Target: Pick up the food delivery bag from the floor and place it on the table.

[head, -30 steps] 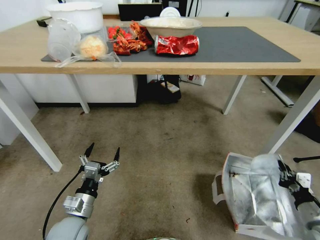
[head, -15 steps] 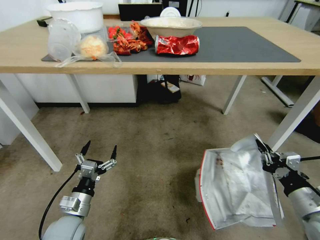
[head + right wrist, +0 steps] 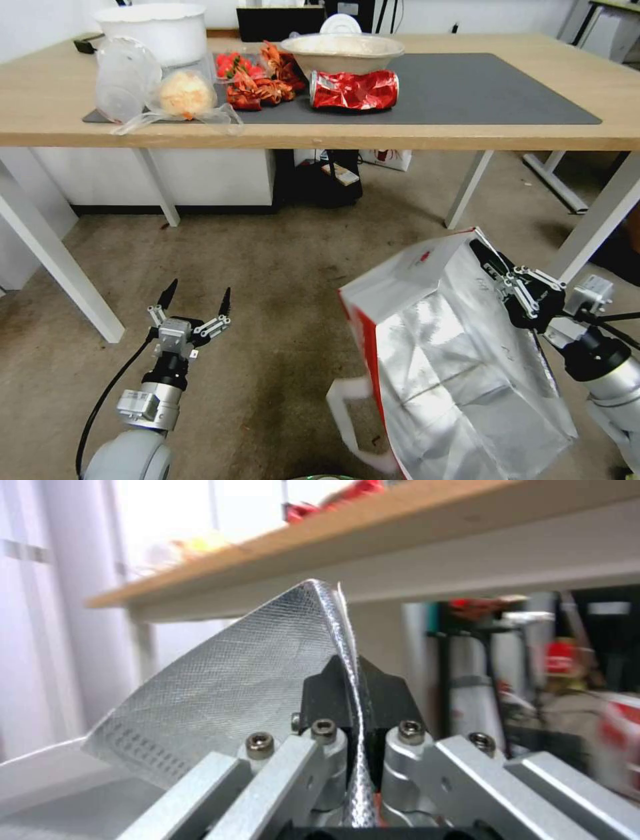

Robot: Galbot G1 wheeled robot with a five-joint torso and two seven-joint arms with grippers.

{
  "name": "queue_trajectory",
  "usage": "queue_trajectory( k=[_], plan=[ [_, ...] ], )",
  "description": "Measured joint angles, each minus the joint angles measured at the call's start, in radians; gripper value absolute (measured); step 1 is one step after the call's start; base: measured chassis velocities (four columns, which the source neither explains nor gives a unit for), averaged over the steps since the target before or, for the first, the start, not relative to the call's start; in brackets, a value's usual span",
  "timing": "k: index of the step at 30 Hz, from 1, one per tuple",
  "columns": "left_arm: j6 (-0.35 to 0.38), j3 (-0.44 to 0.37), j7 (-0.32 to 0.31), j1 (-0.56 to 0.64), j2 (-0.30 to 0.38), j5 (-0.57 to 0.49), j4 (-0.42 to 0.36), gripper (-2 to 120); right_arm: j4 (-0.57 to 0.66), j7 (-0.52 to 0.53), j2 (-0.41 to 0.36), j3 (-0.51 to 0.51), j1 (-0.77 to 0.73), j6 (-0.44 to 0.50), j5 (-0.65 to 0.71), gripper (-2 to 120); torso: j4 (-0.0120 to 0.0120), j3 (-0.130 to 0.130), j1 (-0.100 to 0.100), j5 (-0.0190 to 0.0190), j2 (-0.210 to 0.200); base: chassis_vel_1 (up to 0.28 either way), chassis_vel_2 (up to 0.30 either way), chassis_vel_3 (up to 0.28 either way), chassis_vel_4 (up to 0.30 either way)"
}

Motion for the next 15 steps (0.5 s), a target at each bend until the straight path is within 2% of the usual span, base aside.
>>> queue_trajectory(
  k=[6,11,15],
  plan=[
    [0.002,-0.002,0.0,0.002,0.0,0.0,-0.01,100,-0.001,-0.087,-0.022,0.034,0.003,-0.03,0.078,0,0.0,0.0,0.0,0.0,0.0,0.0,0.0,0.0,0.0],
    [0.002,-0.003,0.0,0.005,0.0,0.0,-0.015,100,0.006,-0.185,-0.048,0.08,0.006,-0.091,0.181,0,0.0,0.0,0.0,0.0001,0.0,0.0,0.0,0.0,0.0],
    [0.004,-0.003,0.0,0.01,0.0,0.0,-0.02,100,0.016,-0.223,-0.055,0.097,0.01,-0.125,0.221,0,0.0,0.0,0.0,0.0,0.0,0.0,0.0,0.0,0.0]
  ],
)
